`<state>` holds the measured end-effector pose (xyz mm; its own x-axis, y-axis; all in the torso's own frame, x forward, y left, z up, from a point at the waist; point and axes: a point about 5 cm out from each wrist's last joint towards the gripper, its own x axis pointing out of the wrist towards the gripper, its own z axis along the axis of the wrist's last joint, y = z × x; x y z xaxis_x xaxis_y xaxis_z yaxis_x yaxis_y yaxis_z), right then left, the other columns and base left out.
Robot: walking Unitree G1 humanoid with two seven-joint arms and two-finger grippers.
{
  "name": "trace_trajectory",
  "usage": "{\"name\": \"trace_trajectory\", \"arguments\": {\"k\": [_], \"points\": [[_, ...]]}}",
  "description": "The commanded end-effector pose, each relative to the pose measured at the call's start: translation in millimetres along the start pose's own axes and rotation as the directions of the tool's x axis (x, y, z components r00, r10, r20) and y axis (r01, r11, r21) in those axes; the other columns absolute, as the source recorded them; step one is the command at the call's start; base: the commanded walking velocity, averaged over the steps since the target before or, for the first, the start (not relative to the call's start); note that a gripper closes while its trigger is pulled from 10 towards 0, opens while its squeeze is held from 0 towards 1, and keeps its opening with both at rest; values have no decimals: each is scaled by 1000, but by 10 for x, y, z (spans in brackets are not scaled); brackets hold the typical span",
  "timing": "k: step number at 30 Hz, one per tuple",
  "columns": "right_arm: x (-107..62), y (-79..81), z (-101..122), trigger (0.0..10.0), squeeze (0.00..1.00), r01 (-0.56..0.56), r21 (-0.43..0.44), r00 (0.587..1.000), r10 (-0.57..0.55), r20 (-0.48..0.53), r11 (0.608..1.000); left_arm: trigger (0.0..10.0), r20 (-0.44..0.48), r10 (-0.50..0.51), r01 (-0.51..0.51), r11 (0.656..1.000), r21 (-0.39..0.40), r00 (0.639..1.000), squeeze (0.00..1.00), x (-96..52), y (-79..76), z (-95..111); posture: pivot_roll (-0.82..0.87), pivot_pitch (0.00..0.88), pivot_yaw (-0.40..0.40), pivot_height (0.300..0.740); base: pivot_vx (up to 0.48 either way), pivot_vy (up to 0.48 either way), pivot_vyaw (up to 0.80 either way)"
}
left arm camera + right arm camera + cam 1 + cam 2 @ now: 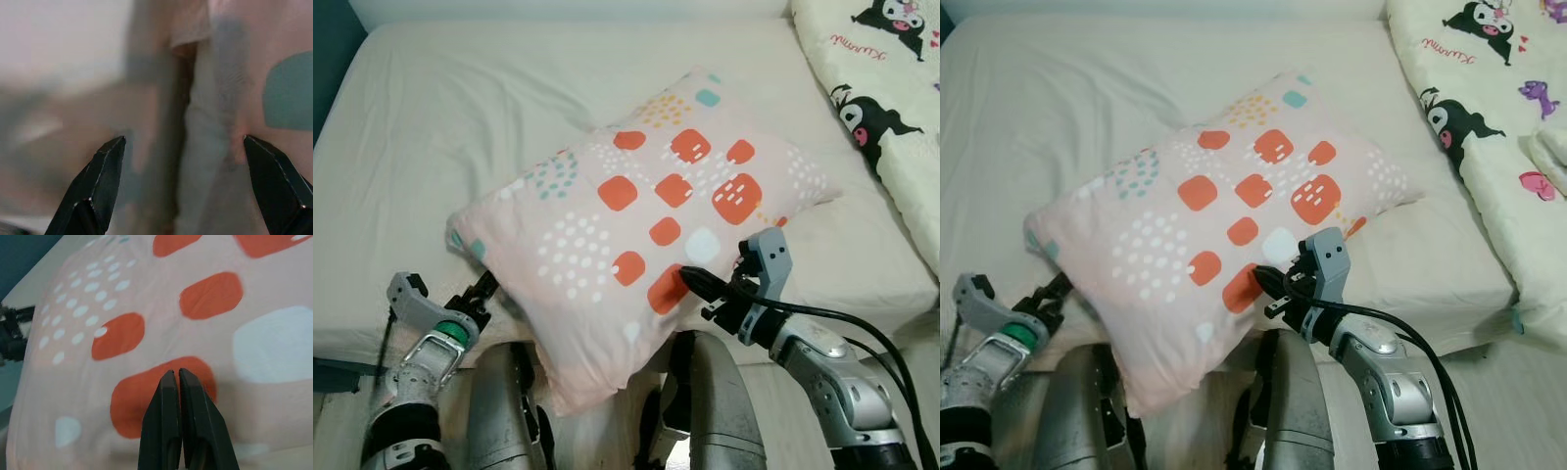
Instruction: Clean up the room
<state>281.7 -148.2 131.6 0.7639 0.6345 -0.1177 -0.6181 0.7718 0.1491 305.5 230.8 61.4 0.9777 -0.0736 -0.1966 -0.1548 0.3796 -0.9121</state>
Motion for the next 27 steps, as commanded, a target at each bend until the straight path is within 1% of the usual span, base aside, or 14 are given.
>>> {"name": "trace_trajectory", "arguments": {"k": [1,3,5,10,12,13,14,17,18,19,23,25,26,27], "points": [[-12,49,-68,10000,0,-11,20,1000,12,-19,1000,10000,14,-8,9,998,-67,1000,1000,-22,42,-23,21,197,-5,552,0,0,0],[1,89,-102,10000,0,-22,12,999,22,-32,1000,10000,34,-24,28,992,-123,999,1000,-25,49,-38,20,197,-6,552,0,0,0],[6,109,-126,10000,0,-28,7,999,28,-41,1000,10000,47,-40,46,988,-146,998,1000,-28,48,-37,12,192,-6,552,0,0,0],[7,122,-144,10000,0,-23,17,999,23,-48,1000,10000,136,-11,35,985,-170,991,1000,-46,107,67,10,186,-8,552,0,0,0],[7,121,-146,10000,0,-22,18,999,23,-49,1000,10000,147,-5,31,984,-175,989,1000,-47,116,81,10,186,-8,552,0,0,0],[10,114,-156,10000,0,-11,11,998,12,-57,1000,10000,202,20,23,978,-206,979,1000,-60,150,171,7,182,-9,552,0,0,0],[11,112,-159,10000,0,-9,9,998,9,-59,1000,10000,216,26,22,976,-215,976,1000,-64,158,194,7,182,-9,552,0,0,0],[10,108,-161,10000,0,-7,6,998,7,-60,1000,10000,210,-7,50,978,-201,978,1000,-58,108,217,6,176,-8,552,0,0,0],[10,106,-161,10000,0,-7,5,998,7,-60,1000,10000,198,-34,72,980,-186,980,1000,-52,66,225,6,176,-8,552,0,0,0],[9,105,-164,10000,0,-7,4,998,8,-60,1000,10000,148,-81,103,983,-151,986,1000,-31,-7,166,9,171,-10,552,0,0,0],[8,105,-167,10000,0,-8,3,998,8,-61,1000,10000,90,-124,134,984,-117,988,1000,-8,-75,85,9,171,-10,552,0,0,0],[43,146,-161,10000,0,-25,-4,998,25,-61,1000,10000,-28,-161,159,986,-54,987,1000,38,-130,-207,2,160,-10,552,0,0,0],[57,163,-156,10000,0,-31,-5,998,31,-59,999,10000,-62,-172,169,985,-41,983,1000,53,-147,-306,1,160,-10,552,0,0,0],[67,179,-151,10000,0,-38,-8,998,37,-58,999,10000,-80,-182,178,983,-54,980,1000,70,-168,-386,-3,158,-10,552,0,0,0]]}}
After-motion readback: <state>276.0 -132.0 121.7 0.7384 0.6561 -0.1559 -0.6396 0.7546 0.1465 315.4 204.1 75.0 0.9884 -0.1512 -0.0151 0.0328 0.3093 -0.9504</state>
